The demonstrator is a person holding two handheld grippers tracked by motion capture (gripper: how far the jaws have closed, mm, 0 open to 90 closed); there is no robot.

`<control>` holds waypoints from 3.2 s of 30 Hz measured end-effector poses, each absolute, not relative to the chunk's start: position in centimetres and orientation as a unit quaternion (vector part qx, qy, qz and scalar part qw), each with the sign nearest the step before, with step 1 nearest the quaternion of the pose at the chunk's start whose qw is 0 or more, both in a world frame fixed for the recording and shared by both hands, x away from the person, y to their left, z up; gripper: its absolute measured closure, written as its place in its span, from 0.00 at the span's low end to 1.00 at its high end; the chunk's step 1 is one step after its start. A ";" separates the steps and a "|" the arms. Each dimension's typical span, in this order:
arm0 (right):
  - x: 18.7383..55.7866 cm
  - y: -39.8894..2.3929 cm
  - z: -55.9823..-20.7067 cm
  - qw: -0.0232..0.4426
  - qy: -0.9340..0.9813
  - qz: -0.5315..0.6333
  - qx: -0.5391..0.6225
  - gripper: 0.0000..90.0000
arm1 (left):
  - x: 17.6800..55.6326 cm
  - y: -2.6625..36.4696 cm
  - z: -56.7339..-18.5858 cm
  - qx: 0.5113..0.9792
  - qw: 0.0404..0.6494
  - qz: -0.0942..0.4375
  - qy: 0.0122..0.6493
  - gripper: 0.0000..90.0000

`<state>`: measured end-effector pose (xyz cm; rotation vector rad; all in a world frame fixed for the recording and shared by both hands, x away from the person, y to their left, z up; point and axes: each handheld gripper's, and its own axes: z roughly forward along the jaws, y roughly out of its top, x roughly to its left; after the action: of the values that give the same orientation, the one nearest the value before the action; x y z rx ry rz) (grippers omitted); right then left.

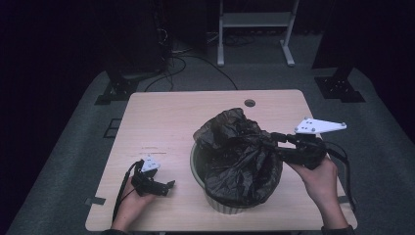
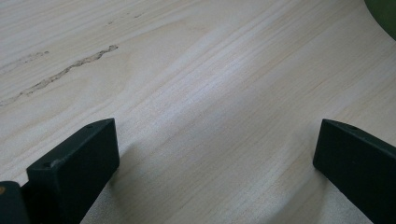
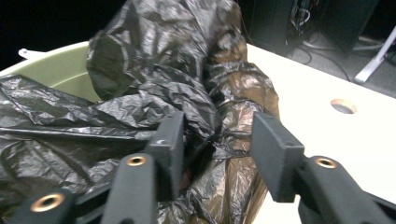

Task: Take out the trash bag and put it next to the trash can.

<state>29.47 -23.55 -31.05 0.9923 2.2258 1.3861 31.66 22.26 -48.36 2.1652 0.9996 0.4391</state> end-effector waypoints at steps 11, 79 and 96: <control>30.7 -22.8 -32.8 0.135 0.790 0.465 0.376 0.52 | 31.7 22.3 -48.4 0.836 0.352 0.170 0.386 0.00; 28.4 -25.6 -26.1 0.300 0.625 0.632 0.347 1.00 | 31.7 22.3 -48.3 0.837 0.350 0.170 0.385 0.00; 29.4 -28.1 -20.9 0.358 0.595 0.630 0.348 1.00 | 31.7 22.3 -48.4 0.837 0.350 0.169 0.385 0.00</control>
<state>29.37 -28.08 -20.91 0.8972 1.5351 1.6244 31.67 22.27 -48.35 2.1672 0.9980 0.4388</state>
